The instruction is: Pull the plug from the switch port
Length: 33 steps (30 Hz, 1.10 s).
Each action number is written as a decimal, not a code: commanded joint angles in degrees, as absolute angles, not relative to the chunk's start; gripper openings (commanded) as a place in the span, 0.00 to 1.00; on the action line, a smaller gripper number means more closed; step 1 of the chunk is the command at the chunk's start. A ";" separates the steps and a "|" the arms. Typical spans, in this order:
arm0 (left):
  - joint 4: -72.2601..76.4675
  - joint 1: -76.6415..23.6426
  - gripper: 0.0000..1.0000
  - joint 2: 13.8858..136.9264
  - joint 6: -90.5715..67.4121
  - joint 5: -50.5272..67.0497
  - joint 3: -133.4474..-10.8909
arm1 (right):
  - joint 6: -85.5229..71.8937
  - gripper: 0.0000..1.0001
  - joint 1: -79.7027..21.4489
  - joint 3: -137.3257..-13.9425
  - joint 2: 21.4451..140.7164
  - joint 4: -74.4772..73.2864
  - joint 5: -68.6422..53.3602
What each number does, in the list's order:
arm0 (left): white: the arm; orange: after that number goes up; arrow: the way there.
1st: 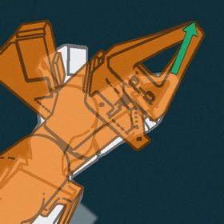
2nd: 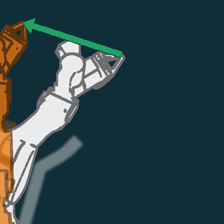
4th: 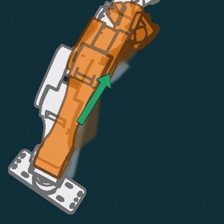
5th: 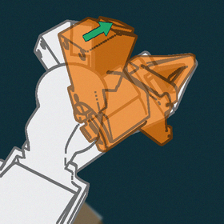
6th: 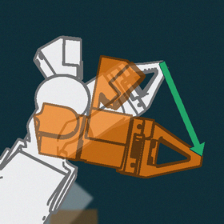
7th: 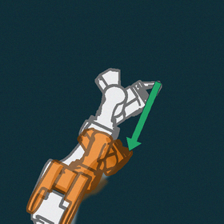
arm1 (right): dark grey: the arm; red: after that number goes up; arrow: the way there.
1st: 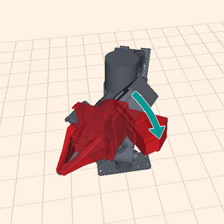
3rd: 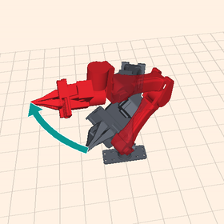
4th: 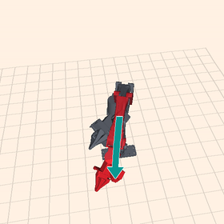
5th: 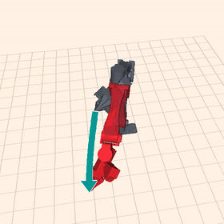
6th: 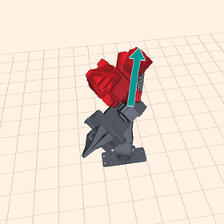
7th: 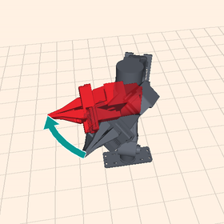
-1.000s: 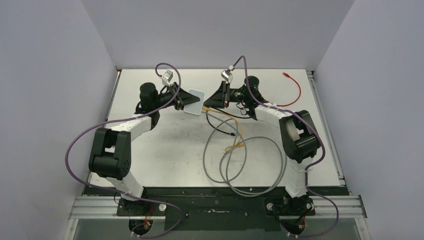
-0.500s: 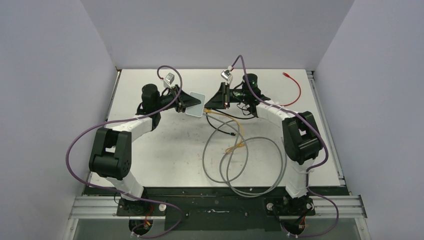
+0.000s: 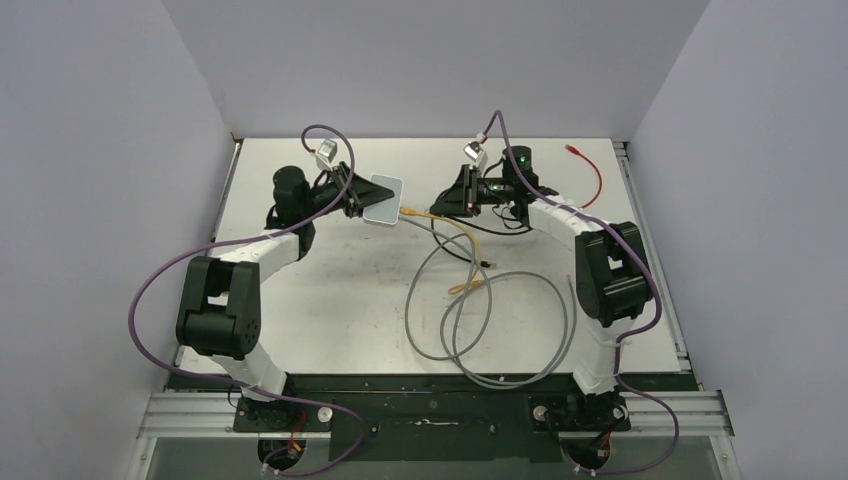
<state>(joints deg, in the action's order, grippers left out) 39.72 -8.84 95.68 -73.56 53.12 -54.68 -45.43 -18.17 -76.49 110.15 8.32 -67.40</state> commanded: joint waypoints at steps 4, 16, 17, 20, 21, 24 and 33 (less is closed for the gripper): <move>45.78 -8.79 0.00 93.69 -75.56 53.45 -56.60 | -43.48 0.05 -18.44 -77.48 109.06 8.70 -67.10; 45.56 -8.98 0.00 93.69 -75.29 54.04 -55.66 | -44.92 0.05 -18.29 -81.65 108.64 8.44 -65.56; 45.42 -9.00 0.00 93.68 -75.20 54.05 -55.64 | -45.11 0.05 -18.30 -82.11 108.63 8.44 -65.35; 44.34 -9.47 0.00 93.69 -74.44 54.16 -55.71 | -45.87 0.05 -18.16 -83.43 108.55 8.67 -64.81; 43.92 -9.73 0.00 93.69 -74.03 54.29 -55.85 | -46.09 0.05 -18.12 -83.82 108.54 8.84 -64.59; 42.96 -10.34 0.00 93.61 -73.26 54.25 -55.90 | -46.70 0.05 -18.11 -85.03 108.46 9.00 -64.21; 42.19 -11.33 0.00 93.95 -72.60 53.95 -55.27 | -49.09 0.05 -17.99 -88.87 107.56 10.22 -62.76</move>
<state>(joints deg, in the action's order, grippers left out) 40.14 -11.07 95.68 -72.95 53.60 -54.68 -48.14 -18.09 -84.66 110.15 6.81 -64.01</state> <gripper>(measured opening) 0.256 0.202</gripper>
